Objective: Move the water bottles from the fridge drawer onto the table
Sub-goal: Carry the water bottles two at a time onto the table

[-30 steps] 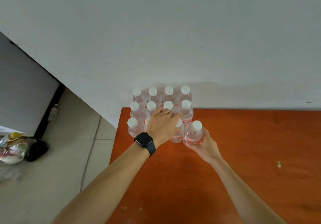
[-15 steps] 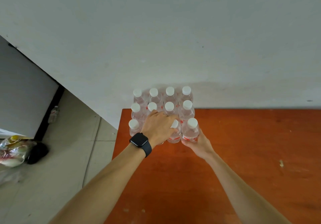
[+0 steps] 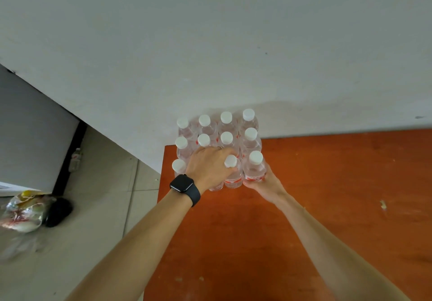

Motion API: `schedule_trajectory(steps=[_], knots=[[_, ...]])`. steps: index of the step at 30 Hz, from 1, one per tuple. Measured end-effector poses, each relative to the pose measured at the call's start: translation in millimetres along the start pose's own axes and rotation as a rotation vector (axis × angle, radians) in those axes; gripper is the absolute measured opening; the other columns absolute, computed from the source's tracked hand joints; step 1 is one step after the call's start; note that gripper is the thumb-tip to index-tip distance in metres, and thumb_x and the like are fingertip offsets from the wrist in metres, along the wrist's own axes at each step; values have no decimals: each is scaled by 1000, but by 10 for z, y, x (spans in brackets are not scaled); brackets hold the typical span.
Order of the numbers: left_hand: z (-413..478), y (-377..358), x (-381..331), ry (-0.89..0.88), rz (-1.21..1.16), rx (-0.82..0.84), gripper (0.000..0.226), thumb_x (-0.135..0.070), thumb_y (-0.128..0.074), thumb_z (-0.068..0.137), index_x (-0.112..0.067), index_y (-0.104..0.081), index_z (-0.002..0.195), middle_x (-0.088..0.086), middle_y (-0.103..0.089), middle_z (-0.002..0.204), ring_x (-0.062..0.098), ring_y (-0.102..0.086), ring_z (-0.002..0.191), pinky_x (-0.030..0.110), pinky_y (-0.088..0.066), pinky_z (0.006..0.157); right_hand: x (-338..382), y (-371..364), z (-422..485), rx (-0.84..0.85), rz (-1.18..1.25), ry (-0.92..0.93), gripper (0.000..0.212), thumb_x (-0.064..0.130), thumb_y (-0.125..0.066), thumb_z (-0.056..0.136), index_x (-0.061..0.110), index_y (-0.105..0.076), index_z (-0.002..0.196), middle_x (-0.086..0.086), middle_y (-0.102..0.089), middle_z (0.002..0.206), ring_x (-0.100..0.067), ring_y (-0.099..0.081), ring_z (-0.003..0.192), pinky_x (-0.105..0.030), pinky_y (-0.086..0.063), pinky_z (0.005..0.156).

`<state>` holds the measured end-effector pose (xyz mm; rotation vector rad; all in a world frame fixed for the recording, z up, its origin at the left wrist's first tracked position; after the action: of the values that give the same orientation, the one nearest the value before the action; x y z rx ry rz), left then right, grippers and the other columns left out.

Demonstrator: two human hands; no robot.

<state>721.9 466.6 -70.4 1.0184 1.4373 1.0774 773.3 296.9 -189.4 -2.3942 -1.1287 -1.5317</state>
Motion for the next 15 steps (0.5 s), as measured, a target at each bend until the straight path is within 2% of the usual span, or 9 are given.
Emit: schedule_trajectory(steps=[3, 6, 10, 11, 15], knots=[[-51, 6, -64, -40, 8, 7, 30, -46, -59, 92, -32, -62, 119, -8, -71, 100, 16, -64, 89, 32, -51, 81, -49, 31, -83, -23, 11, -20, 102, 50, -85, 67, 46, -24, 148, 18, -53, 141, -16, -53, 128, -55, -37, 111], [-132, -104, -51, -44, 19, 14, 38, -45, -57, 95, -31, -55, 130, -4, -68, 118, 20, -61, 108, 35, -45, 93, -126, -8, -172, -16, -29, -78, 99, 38, -82, 76, 33, -21, 154, 8, -46, 150, -21, -48, 134, -50, -35, 111], [-183, -193, -58, -28, 27, -22, 39, -38, -53, 97, -30, -51, 136, -5, -58, 135, 18, -50, 126, 35, -39, 102, -109, 61, -328, -44, -94, -45, 92, 52, -75, 79, 29, -26, 153, 4, -41, 154, -22, -44, 138, -44, -38, 112], [-209, -196, -97, -30, 16, -34, 39, -35, -53, 97, -30, -51, 136, -5, -57, 137, 17, -48, 128, 35, -38, 103, -75, 124, -428, -64, -118, -35, 89, 53, -72, 81, 28, -28, 153, 3, -40, 155, -22, -42, 139, -42, -38, 112], [-270, -238, -465, -93, -30, -5, 41, -32, -51, 97, -33, -50, 139, -3, -52, 141, 19, -46, 130, 36, -38, 105, 13, 501, -1023, -211, -222, 112, 62, 38, -62, 94, 28, -37, 150, 7, -43, 152, -13, -39, 141, -31, -33, 113]])
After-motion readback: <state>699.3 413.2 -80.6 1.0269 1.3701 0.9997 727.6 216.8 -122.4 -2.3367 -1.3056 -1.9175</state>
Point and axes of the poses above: each hand's wrist, its own z-axis towards the middle knuckle, its own y-axis out of the back of the hand, x = y × z, the point moved 3 cm from there along z, towards the middle knuckle
